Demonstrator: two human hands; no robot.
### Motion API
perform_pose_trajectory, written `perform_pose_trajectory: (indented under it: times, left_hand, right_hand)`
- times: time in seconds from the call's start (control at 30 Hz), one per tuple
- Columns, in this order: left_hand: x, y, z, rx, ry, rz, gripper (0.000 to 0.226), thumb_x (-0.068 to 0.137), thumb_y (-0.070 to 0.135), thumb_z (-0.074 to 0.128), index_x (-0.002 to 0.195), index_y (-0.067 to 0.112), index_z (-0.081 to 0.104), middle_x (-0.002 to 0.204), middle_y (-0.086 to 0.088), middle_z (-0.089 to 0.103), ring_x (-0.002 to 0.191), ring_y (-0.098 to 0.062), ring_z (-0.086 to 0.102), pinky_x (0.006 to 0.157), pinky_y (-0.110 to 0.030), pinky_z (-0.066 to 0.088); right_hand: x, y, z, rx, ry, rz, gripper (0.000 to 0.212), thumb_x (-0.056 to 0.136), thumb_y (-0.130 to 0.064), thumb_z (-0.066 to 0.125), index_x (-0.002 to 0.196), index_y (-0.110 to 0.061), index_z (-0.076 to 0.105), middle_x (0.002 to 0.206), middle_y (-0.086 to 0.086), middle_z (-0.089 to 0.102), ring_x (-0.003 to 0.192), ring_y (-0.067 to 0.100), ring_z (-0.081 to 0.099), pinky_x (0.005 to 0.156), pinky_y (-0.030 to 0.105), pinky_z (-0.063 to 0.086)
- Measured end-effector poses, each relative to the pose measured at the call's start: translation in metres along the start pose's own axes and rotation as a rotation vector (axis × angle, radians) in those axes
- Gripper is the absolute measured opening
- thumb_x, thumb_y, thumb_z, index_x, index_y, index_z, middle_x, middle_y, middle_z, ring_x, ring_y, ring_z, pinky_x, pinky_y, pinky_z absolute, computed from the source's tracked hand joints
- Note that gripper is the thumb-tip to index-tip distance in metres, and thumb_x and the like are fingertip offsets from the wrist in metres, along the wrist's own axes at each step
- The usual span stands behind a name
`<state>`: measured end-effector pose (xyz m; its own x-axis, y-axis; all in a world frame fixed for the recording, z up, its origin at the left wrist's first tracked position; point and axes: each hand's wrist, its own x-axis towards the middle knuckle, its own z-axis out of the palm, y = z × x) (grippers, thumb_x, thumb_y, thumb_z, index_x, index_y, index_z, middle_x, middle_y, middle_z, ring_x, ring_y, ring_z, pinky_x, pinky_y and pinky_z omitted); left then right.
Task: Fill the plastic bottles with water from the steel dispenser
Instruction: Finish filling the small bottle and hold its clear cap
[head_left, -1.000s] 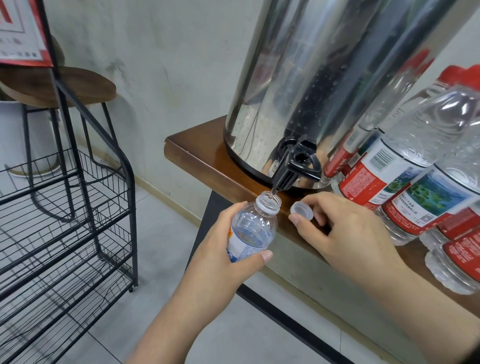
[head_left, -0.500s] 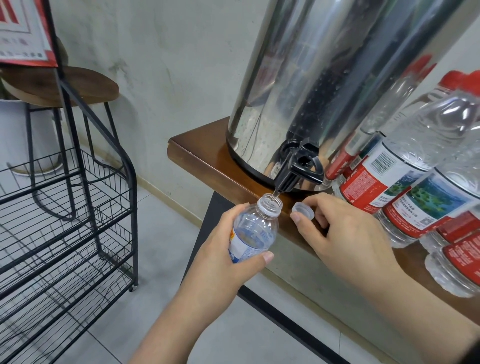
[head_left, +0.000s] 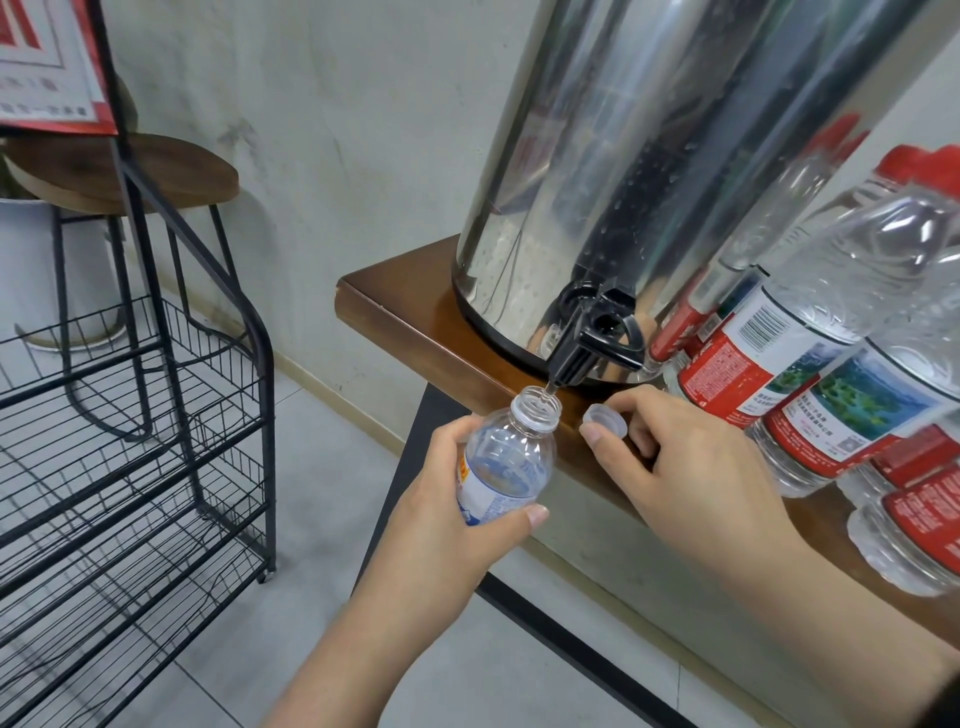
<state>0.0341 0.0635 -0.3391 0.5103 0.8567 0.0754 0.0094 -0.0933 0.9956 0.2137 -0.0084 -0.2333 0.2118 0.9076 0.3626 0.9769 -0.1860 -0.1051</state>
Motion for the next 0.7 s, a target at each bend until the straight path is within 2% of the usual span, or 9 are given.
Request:
perform_pose_trajectory:
  times: [0.37,0.53,0.7]
  left_hand:
    - [-0.0011,0.0027,-0.0036,0.001,0.014,0.012,0.065,0.079,0.036,0.085,0.127,0.052,0.044,0.117,0.025,0.065,0.11,0.002,0.062,0.079,-0.003,0.046]
    - [-0.0015,0.0036,-0.0048,0.01,0.012,0.018,0.064,0.08,0.036,0.085,0.127,0.052,0.045,0.116,0.025,0.065,0.108,0.004,0.062,0.078,-0.003,0.045]
    - [-0.0027,0.0043,-0.0061,0.02,0.015,0.025,0.061,0.079,0.037,0.084,0.124,0.054,0.046,0.111,0.027,0.066,0.103,0.005,0.063,0.077,-0.004,0.045]
  right_hand:
    - [0.0015,0.0022,-0.0001,0.04,-0.017,0.014,0.028,0.091,-0.064,0.05,0.103,-0.041,0.063,0.066,-0.019,0.046,0.069,0.001,0.053,0.056,0.021,0.03]
    - [0.0009,0.0017,-0.0004,0.03,-0.018,0.011,0.027,0.092,-0.061,0.051,0.103,-0.04,0.063,0.067,-0.025,0.044,0.072,-0.004,0.052,0.057,0.017,0.027]
    - [0.0014,0.0017,0.0005,0.021,-0.013,0.012,0.029,0.093,-0.062,0.05,0.104,-0.039,0.064,0.067,-0.021,0.045,0.067,0.002,0.052,0.056,0.022,0.031]
